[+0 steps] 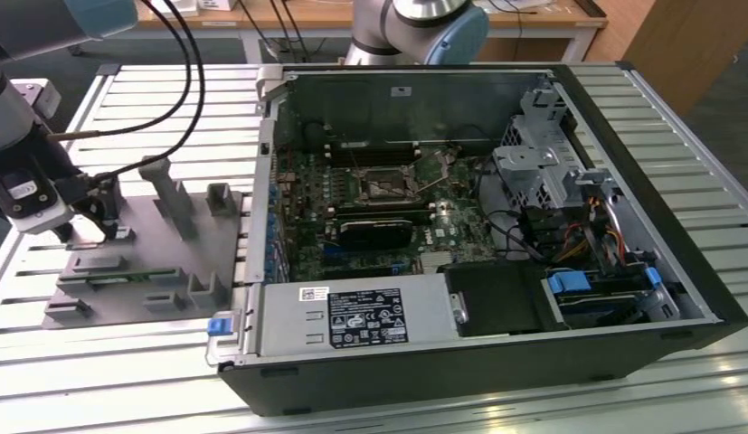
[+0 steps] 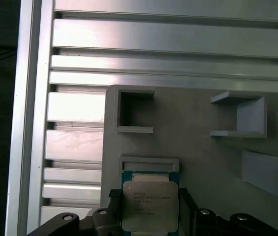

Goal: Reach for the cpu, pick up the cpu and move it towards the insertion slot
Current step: 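Pick up the cpu and move it towards the insertion slot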

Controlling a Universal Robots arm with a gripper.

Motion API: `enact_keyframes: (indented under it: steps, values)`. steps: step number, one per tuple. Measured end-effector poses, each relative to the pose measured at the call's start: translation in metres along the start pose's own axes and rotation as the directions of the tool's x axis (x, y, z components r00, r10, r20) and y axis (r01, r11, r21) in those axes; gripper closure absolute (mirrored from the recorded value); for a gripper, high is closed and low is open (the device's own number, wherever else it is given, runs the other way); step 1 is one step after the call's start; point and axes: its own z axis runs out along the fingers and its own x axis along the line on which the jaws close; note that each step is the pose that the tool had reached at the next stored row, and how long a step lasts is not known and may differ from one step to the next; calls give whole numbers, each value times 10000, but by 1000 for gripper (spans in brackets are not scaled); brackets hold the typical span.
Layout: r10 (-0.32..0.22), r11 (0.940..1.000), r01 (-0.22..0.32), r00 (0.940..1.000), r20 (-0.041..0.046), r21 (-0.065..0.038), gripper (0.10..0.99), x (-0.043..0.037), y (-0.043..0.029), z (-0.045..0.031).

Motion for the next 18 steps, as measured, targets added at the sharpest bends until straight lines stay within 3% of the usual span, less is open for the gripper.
enact_keyframes:
  steps: [9, 18]
  values:
    - [0, 10000, 0, 10000, 0, 0, 541, -2, 15, -113]
    - [0, 10000, 0, 10000, 4, -2, 541, -3, 25, -178]
